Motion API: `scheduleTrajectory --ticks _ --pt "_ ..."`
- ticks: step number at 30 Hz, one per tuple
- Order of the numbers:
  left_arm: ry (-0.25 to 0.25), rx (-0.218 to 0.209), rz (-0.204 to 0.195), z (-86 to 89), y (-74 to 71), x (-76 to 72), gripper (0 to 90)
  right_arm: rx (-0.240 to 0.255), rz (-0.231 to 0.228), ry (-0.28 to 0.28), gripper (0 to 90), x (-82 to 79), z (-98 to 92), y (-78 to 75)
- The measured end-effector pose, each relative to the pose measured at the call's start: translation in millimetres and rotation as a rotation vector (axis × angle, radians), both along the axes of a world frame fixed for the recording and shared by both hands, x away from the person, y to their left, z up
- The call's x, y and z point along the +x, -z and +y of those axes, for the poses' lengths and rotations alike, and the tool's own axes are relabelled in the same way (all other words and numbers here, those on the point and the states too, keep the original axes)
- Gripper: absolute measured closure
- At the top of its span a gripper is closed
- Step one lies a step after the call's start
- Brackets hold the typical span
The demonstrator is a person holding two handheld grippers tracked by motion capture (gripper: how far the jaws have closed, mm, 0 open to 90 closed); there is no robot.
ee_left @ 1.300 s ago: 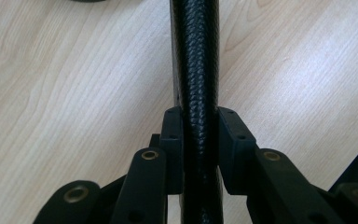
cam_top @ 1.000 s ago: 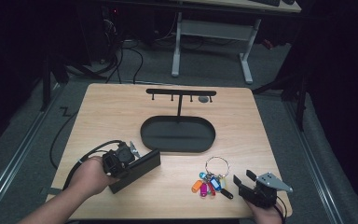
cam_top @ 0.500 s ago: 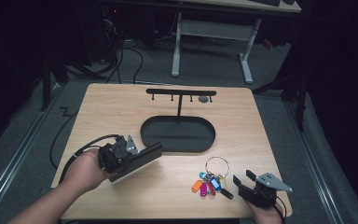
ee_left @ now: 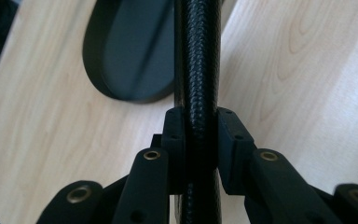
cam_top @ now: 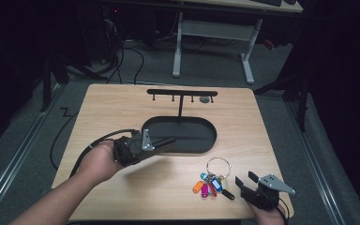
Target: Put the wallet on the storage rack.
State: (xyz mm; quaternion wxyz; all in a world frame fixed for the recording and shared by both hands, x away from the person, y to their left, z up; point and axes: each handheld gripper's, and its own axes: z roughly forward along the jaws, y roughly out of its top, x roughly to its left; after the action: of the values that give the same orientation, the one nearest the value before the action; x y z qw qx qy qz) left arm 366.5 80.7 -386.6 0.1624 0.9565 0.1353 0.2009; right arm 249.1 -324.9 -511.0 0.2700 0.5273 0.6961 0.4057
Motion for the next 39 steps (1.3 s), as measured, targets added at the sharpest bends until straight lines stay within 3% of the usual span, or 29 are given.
scheduleTrajectory --ticks 7,18,21,26,39 --pt "0.026 0.005 -0.026 -15.4 1.1 12.6 75.6 0.003 -0.001 0.005 39.8 -2.2 -2.3 0.0" --pt "0.085 0.003 -0.125 -40.8 1.1 31.9 75.6 0.006 -0.002 0.01 39.8 -4.5 -4.3 -0.1" --pt "0.108 0.031 -0.163 -47.2 3.6 34.1 75.6 0.01 -0.001 0.011 39.8 -5.1 -4.6 -0.1" --pt "0.132 0.044 -0.213 -57.2 11.1 39.9 75.5 0.013 0.001 0.01 39.8 -5.9 -4.1 -0.2" --pt "0.176 0.054 -0.253 -84.8 30.2 56.2 75.5 0.021 0.002 0.004 39.8 -5.7 -4.4 0.7"
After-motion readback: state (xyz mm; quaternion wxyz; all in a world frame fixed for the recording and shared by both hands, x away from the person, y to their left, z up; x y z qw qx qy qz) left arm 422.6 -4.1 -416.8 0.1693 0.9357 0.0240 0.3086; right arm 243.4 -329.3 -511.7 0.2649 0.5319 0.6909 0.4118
